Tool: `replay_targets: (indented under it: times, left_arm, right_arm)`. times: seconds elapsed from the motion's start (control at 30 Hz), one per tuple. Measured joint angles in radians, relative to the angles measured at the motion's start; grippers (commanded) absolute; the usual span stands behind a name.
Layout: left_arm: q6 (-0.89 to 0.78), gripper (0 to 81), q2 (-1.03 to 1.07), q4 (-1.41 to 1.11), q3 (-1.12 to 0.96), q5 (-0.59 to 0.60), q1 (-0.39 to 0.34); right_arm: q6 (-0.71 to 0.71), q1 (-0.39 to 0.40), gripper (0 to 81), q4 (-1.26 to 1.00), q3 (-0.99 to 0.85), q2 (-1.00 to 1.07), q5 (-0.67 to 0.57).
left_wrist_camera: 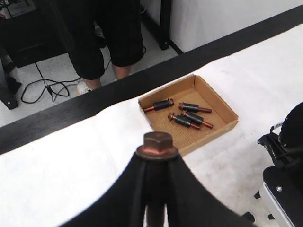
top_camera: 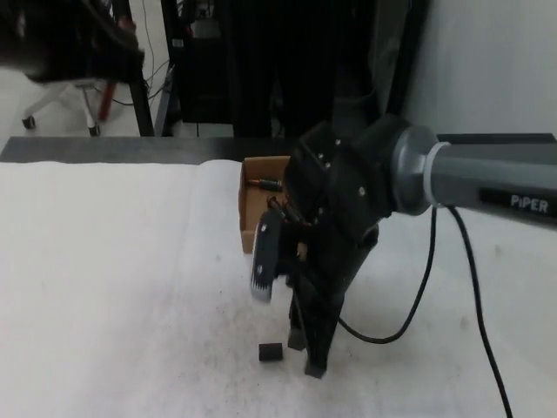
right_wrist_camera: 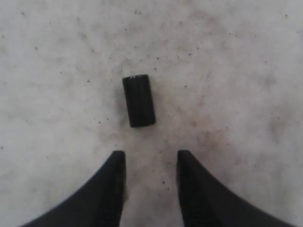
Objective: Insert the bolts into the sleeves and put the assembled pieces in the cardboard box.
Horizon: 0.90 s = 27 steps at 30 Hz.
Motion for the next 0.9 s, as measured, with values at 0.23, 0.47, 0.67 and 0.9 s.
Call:
replay_targets:
  times: [0.23, 0.47, 0.67, 0.9]
  left_arm:
    - [0.002, 0.2, 0.0, -0.017, 0.043, 0.013, 0.0]
    - [0.004, 0.2, 0.0, -0.038, 0.061, 0.023, 0.0]
    - [0.004, 0.2, 0.0, -0.038, 0.063, 0.025, 0.0]
    - [0.007, 0.2, 0.0, -0.038, 0.063, 0.025, 0.0]
  right_arm:
    - [-0.041, 0.006, 35.1, -0.004, -0.008, 0.002, 0.012]
    - [-0.05, 0.015, 35.1, -0.011, -0.009, 0.048, 0.003]
    - [-0.05, 0.046, 35.1, -0.023, -0.009, 0.084, 0.0]
    - [-0.047, 0.065, 35.1, -0.077, -0.017, 0.087, -0.002]
